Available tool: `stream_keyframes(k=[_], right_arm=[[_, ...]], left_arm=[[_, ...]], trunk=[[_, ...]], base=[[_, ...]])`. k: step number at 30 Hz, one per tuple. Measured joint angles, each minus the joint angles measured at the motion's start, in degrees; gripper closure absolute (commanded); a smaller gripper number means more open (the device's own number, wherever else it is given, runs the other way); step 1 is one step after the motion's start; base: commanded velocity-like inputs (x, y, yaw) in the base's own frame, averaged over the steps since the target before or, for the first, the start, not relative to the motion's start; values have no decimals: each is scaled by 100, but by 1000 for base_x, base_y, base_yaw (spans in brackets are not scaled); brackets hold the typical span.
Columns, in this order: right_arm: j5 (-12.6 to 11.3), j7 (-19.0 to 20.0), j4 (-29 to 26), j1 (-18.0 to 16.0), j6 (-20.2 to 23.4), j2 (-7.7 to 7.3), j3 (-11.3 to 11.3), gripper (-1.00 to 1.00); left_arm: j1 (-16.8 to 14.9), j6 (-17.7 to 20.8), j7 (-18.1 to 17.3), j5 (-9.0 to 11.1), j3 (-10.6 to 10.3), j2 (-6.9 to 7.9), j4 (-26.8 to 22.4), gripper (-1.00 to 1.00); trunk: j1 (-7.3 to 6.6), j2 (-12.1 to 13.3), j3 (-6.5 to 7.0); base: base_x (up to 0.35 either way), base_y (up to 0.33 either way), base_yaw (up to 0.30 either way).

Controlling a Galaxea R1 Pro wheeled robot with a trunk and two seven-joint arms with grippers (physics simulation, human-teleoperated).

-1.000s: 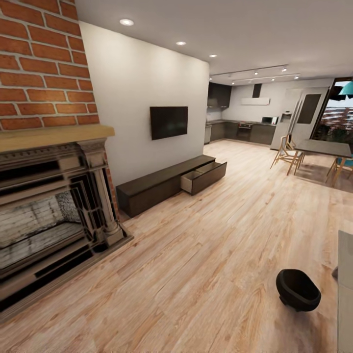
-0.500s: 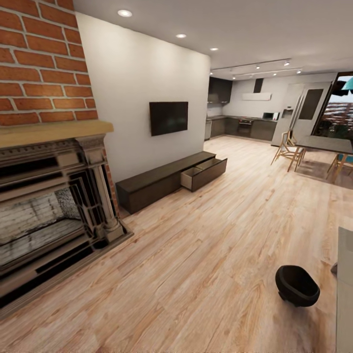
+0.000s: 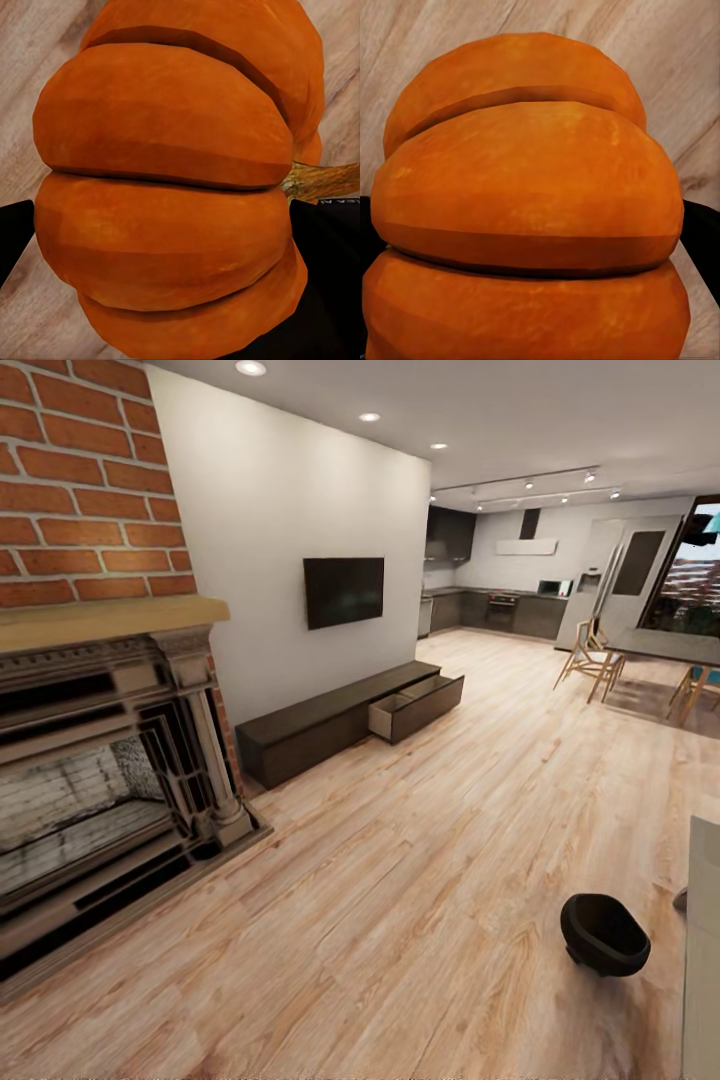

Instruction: Place each of the two pumpkins and all three candles from the living room inside a cabinet in the living room (use any cabinet), then make sure every cabinet is closed, and position the cauldron so it is next to a table in the living room.

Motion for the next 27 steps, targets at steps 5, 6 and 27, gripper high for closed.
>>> stream_keyframes(k=[5, 6, 27], right_arm=[[1, -3, -1, 0, -3, 7, -3, 100], [1, -6, -1, 0, -4, 8, -3, 100], [2, -15, -1, 0, -14, 8, -3, 100]], left_arm=[[0, 0, 0, -1, -1, 2, 0, 100], [0, 0, 0, 0, 0, 1, 0, 100], [0, 0, 0, 1, -1, 0, 5, 100]], trunk=[[0, 0, -47], [0, 0, -56], [0, 0, -251]], base=[[0, 0, 0], [0, 0, 0], [0, 0, 0]])
